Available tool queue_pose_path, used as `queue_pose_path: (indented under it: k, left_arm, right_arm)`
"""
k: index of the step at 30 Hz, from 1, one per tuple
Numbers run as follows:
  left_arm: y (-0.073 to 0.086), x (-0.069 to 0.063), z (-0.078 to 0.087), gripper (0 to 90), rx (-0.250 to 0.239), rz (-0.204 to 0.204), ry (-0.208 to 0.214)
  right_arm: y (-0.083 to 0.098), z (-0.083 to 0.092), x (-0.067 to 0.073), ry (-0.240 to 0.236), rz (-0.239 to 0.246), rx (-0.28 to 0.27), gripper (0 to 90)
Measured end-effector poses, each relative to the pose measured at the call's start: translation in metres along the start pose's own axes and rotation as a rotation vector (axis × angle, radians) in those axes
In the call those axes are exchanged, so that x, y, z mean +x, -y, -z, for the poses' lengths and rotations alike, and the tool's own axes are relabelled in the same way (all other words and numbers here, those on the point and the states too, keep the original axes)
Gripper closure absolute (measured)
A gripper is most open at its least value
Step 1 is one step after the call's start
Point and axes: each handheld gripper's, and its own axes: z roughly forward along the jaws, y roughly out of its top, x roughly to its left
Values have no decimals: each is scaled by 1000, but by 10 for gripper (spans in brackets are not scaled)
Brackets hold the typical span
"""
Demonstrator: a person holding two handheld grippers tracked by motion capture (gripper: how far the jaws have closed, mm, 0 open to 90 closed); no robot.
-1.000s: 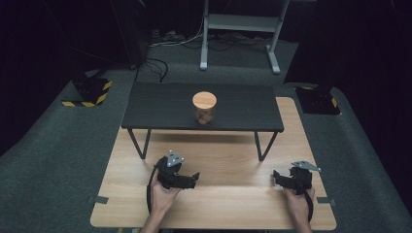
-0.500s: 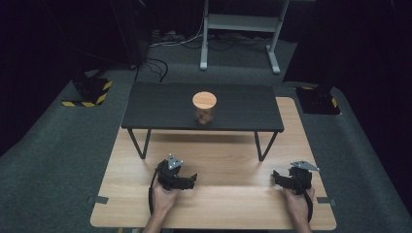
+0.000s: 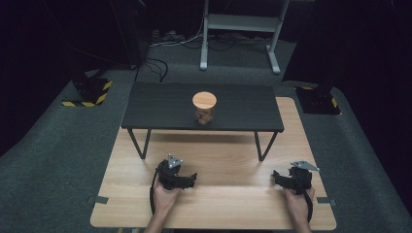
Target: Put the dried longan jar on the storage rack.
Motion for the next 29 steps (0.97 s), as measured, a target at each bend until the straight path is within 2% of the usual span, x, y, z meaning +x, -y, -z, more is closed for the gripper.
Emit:
queue_pose_path:
  k: [8,22,29]
  left_arm:
    - [3,6,0,4,-19,37,18]
    - [3,5,0,5,-19,38,14]
    - [4,7,1,7,-26,53,22]
  right_arm:
    - [0,0,0,1,5,1,106]
    - [0,0,0,1,4,2,106]
    - [0,0,0,1,4,2,106]
